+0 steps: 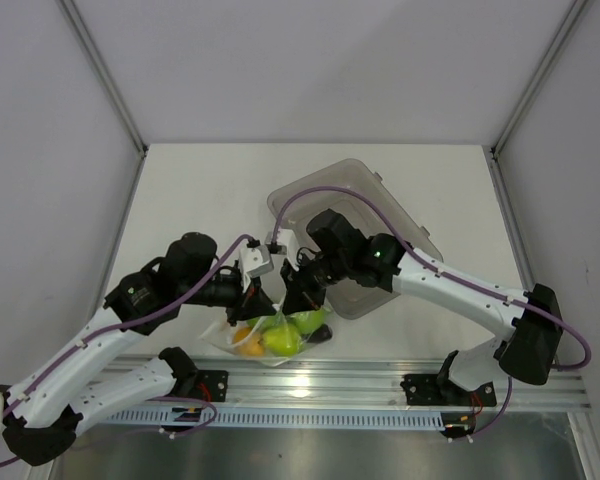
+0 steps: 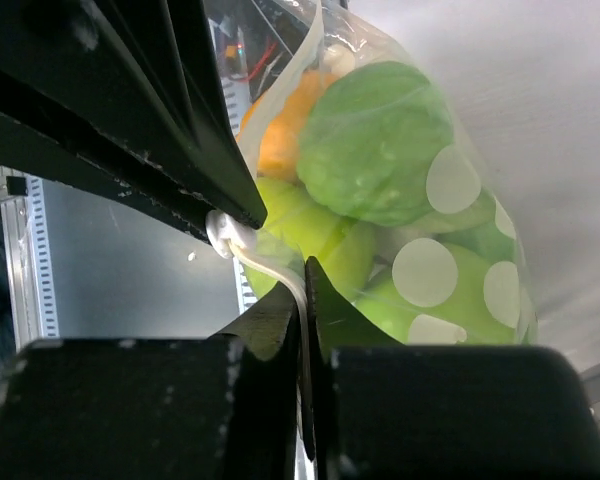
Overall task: Place the food in the zip-top bag and seal the zipper
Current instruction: Zip the zipper food storage bag at the center of the board.
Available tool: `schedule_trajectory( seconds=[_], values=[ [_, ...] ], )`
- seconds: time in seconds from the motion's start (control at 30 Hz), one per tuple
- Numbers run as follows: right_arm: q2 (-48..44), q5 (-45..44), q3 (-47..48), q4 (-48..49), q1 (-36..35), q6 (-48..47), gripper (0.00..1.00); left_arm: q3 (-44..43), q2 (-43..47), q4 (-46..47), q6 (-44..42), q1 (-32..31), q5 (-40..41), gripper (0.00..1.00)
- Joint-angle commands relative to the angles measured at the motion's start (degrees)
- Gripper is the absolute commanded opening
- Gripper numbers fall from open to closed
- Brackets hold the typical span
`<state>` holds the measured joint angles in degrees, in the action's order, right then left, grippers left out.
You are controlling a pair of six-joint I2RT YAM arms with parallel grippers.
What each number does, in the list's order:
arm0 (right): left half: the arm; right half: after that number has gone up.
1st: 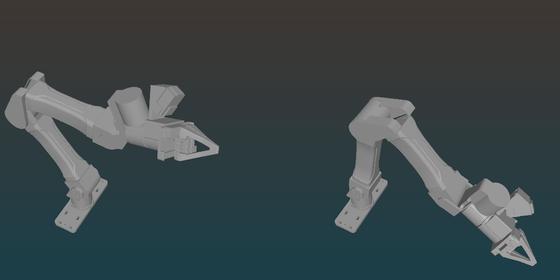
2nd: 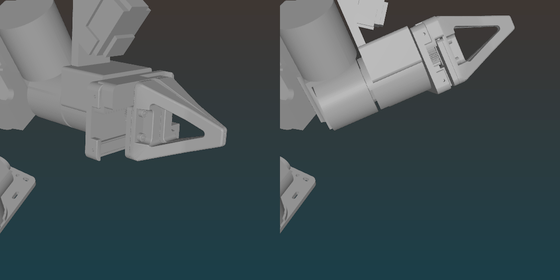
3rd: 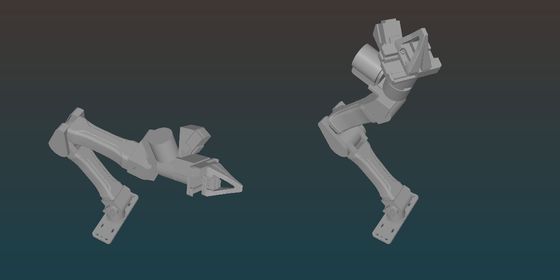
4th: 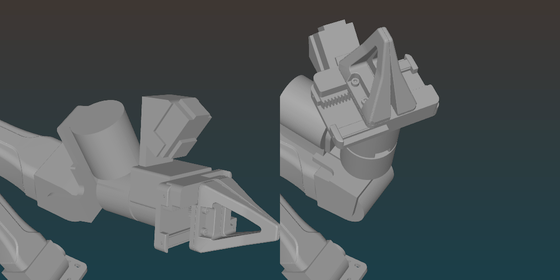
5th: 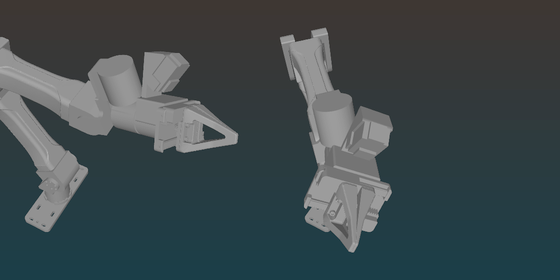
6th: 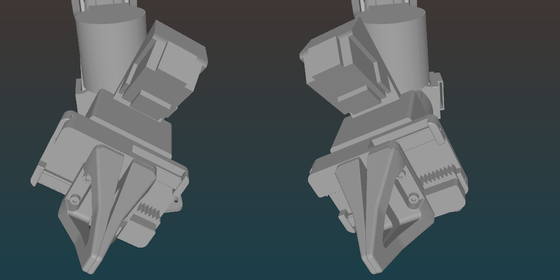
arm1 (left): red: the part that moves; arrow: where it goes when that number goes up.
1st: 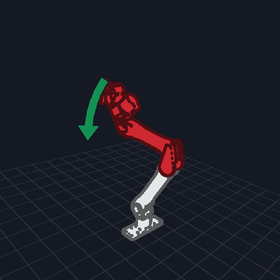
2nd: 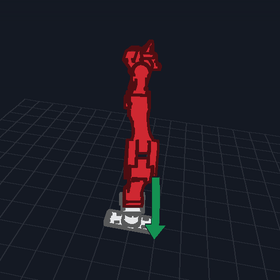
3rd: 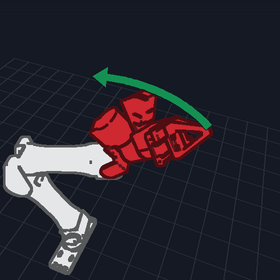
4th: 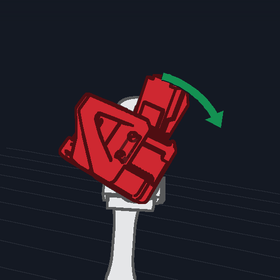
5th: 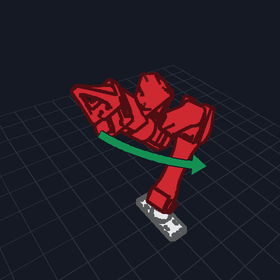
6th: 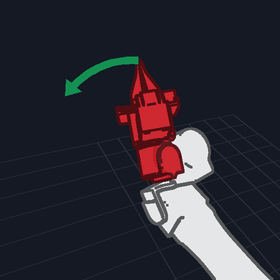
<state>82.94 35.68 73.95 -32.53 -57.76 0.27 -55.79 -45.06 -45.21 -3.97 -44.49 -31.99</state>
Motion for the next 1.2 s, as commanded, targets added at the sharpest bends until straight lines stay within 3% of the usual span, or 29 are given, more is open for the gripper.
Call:
schedule_trajectory(
  seconds=[0.0, 0.2, 0.4, 0.8, 0.93, 0.97, 1.0, 1.07, 1.17],
  values=[
    [0.3, 0.18, -0.03, 3.7, -0.34, 1.66, 0.0, 0.24, 0.5, 3.2, 0.71, 0.19, -1.33, 0.01],
    [-3.64, -5.27, -4.6, 7.48, 2.38, 5.08, 0.0, 0.68, 0.59, 1.71, 2.99, 0.19, 8.15, 0.01],
    [-11.02, -2.37, -10.4, 11.61, 7.92, 9.04, 0.0, 2.52, 2.25, 0.56, 5.1, 0.28, 16.16, 0.01],
    [-17.01, -0.27, -18.83, 14.51, 14.07, 12.56, 0.0, 2.27, 6.29, -2.07, 10.47, 0.46, 20.3, 0.01],
    [-17.11, 2.99, -17.37, 13.82, 13.56, 11.16, 0.01, 2.35, 8.58, -0.32, 9.15, 0.46, 10.93, 0.01],
    [-16.32, 1.95, -15.79, 12.07, 12.94, 10.02, 0.12, 2.09, 8.15, -0.32, 8.54, 0.46, 9.42, 0.01],
    [-15.97, 1.07, -14.12, 8.75, 12.06, 8.88, 0.37, 1.04, 7.71, -0.93, 8.36, 0.46, 7.83, 0.01],
    [-15.53, -0.86, -9.37, 6.7, 9.51, 5.71, 0.71, 0.68, 6.92, -0.85, 8.1, 0.46, 4.85, 0.01],
    [-13.87, -3.5, -3.49, 3.28, 7.84, 2.55, 0.99, 0.86, 6.83, -0.58, 7.66, 0.46, 4.04, 0.01]
  ],
)
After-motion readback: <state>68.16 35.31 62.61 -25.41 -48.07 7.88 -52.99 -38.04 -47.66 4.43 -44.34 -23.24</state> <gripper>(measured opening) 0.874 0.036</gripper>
